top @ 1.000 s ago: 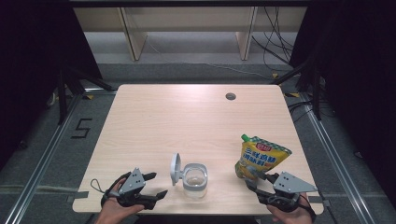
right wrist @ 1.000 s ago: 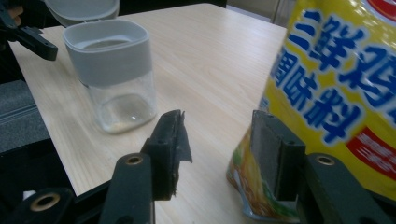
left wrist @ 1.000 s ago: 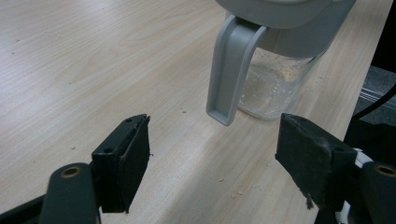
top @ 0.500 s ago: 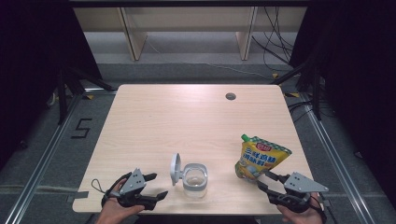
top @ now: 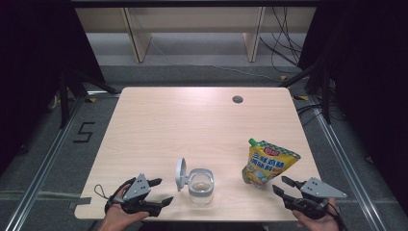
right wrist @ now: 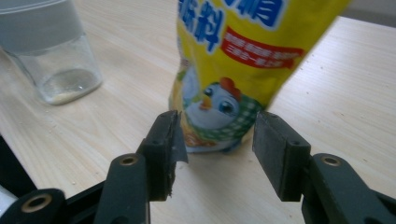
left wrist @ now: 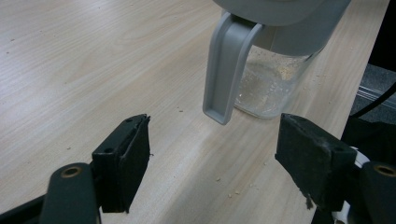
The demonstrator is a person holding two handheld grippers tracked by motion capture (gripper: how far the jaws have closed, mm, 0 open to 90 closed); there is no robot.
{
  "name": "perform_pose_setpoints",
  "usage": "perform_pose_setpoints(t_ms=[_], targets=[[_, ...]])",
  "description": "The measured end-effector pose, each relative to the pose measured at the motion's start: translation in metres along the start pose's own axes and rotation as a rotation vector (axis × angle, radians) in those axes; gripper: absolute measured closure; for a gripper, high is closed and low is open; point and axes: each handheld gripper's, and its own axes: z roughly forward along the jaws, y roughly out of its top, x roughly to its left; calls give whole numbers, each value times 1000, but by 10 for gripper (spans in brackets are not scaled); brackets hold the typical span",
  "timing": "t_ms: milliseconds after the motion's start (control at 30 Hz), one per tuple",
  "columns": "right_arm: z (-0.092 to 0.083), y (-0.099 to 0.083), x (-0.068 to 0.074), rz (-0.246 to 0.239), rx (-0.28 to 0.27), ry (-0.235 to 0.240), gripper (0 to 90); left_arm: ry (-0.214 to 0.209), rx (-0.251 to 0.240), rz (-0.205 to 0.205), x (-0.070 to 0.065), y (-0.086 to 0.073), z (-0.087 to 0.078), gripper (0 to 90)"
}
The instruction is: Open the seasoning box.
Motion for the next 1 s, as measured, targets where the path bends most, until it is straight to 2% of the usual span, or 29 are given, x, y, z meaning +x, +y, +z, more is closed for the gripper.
perform_pose_setpoints(t_ms=[67,100,167,200,233,300,333,367,400,433,467,500,600,633,700,733,767,867,933,1000], targets=[[1,-1,-2,21,-7,-1,479,1,8,16,1,1,-1,253],[2,-3,-5,38,1,-20,437,-2,-3,5,0,0,1,253],[5,-3,-9,27,-9,-15,419,-7,9,36,2,1,1,253],[5,-4,-8,58,-7,-15,408,1,11,42,3,1,1,253],[6,-3,-10,46,-8,-20,396,-2,-4,32,2,0,2,253],[8,-3,-10,54,-14,-18,388,-1,6,27,1,0,1,253],[9,-2,-12,43,-13,-19,382,-1,6,27,1,0,1,253],[10,-3,-11,62,-11,-20,380,-2,4,29,2,0,2,252],[11,-3,-13,51,-14,-12,379,3,13,33,2,1,1,252],[11,-3,-12,67,-12,-13,375,-2,6,23,1,0,2,252],[12,-2,-14,49,-17,-14,371,2,15,25,1,0,2,252],[13,-2,-12,82,-6,-6,361,-1,9,23,1,0,2,252],[17,-2,-16,36,-13,-1,348,0,14,26,1,0,2,252],[17,-1,-14,58,-11,-7,339,0,14,26,1,0,2,252],[21,0,-16,41,-21,-4,330,-1,8,26,1,0,3,252],[21,0,-14,63,-10,-5,318,0,13,24,1,0,2,252],[23,1,-17,22,-20,-7,310,0,13,23,1,0,2,252],[27,2,-17,49,-15,-7,267,1,13,26,1,0,2,252],[29,3,-19,47,-9,-6,242,-4,2,12,1,0,4,251],[31,3,-20,37,-12,-8,237,-2,17,22,2,0,3,250]])
